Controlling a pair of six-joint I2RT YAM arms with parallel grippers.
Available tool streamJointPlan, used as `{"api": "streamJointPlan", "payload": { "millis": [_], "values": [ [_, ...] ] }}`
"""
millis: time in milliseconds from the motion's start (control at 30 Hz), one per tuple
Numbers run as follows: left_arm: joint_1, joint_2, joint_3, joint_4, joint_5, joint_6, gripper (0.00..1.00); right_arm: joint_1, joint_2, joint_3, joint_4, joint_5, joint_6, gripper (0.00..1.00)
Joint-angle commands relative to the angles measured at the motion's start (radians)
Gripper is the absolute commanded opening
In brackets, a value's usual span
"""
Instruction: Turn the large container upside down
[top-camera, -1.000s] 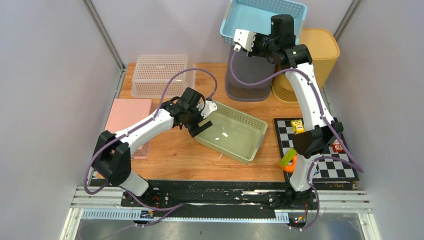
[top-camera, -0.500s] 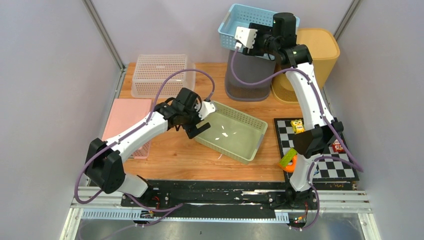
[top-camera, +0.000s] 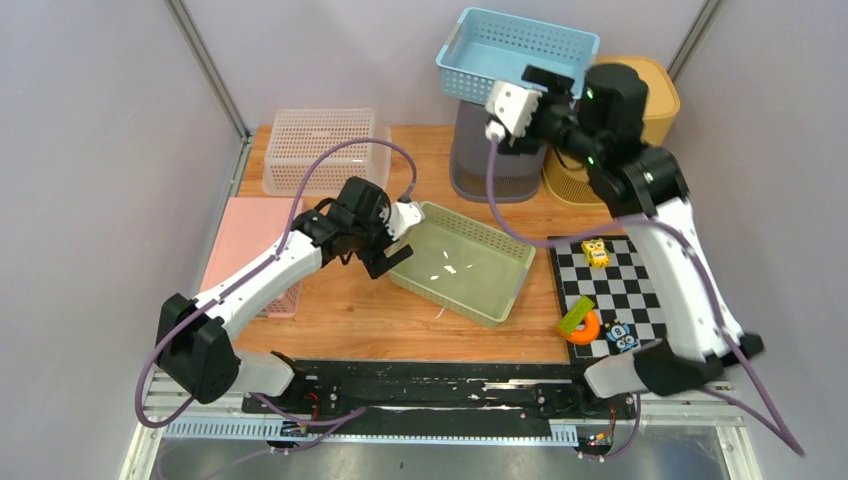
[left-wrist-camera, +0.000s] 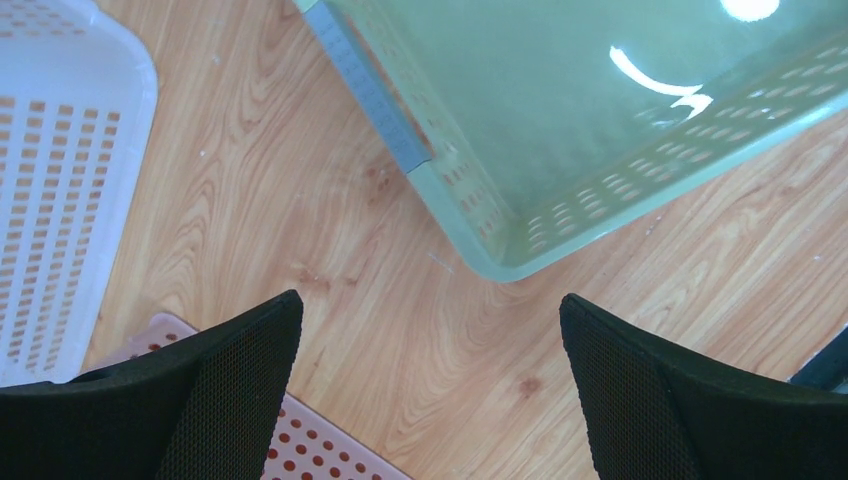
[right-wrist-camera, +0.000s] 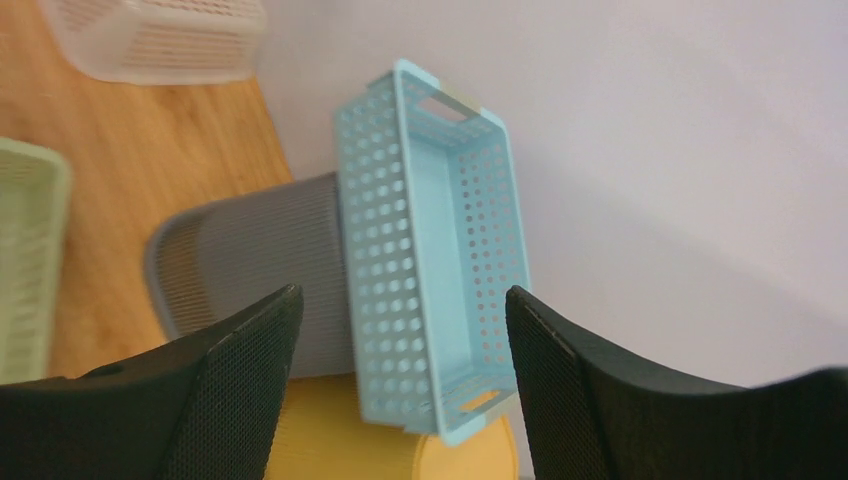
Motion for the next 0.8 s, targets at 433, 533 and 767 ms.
{"api": "streamJointPlan", "payload": {
  "millis": [433,533,767],
  "values": [
    [0.252,-0.266,-0.163,0.026,0.147,-0.011,1.00,0.316,-0.579,-0.985,-0.015,-0.058,0.382,1.00],
    [0.252,-0.297,-0.201,0.034,0.153,-0.009,1.00,0.366,-0.544,-1.041,0.027,-0.075,0.396,1.00],
    [0.252,-0.279,-0.223,0.046,0.136,-0.003,1.00,0.538,-0.361,-1.085,0.128,0.035,0.457,0.90]
  ]
}}
